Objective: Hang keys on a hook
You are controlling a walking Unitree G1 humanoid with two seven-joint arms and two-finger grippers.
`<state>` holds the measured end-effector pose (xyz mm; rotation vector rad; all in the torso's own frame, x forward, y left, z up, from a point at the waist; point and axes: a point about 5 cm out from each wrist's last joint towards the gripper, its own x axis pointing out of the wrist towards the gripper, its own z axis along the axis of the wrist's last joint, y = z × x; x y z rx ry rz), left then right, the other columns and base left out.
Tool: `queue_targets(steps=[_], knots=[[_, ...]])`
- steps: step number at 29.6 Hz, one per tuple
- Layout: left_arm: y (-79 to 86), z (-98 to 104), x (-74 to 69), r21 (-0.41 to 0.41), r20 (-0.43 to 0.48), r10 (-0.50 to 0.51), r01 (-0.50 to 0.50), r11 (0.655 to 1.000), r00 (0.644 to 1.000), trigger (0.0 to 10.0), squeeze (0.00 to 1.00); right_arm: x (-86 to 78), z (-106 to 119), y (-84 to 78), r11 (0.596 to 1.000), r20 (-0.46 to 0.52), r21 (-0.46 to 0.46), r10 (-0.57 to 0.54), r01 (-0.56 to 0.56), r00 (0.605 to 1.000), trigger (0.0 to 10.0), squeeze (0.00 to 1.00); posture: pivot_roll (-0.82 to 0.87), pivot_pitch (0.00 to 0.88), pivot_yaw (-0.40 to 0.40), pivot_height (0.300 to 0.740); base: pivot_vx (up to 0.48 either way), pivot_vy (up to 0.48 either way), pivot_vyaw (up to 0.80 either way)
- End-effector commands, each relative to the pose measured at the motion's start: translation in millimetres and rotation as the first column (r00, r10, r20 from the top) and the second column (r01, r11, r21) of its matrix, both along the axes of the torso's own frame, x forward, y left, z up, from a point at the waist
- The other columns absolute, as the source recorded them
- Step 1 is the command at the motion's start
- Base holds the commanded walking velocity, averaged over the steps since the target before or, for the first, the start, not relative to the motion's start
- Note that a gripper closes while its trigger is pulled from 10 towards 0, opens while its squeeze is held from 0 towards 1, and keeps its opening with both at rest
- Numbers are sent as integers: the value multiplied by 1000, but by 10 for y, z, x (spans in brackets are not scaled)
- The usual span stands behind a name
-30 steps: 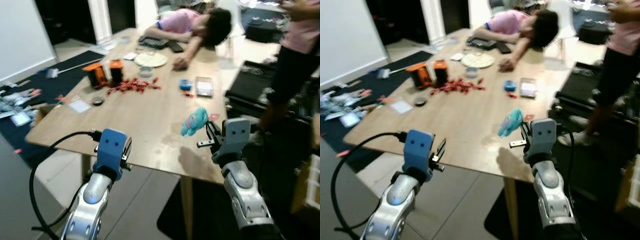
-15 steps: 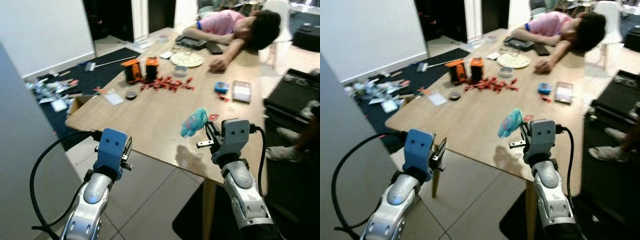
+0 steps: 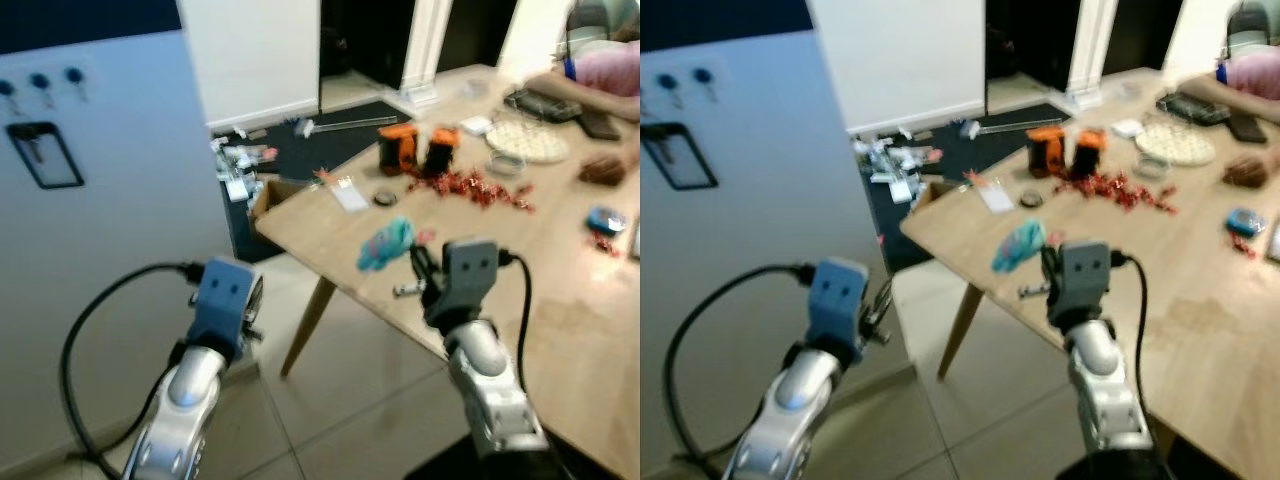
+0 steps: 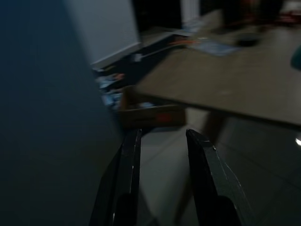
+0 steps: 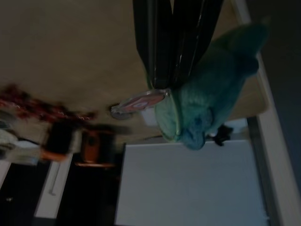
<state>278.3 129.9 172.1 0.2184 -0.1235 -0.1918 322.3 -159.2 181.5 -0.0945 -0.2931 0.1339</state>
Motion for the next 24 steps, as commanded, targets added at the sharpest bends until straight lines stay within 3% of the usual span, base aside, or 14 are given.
queue_targets(steps=[1,24], knots=[[-14,-41,-20,3,-20,-2,2,1000,1000,10000,0,-16,-39,4,1000,-14,-6,1,-1,1000,10000,0,108,124,0,740,0,0,788],[-20,-41,-20,3,-20,-3,3,1000,1000,10000,0,-12,-42,13,1000,-16,-7,5,-5,1000,10000,0,108,124,0,740,0,0,787]])
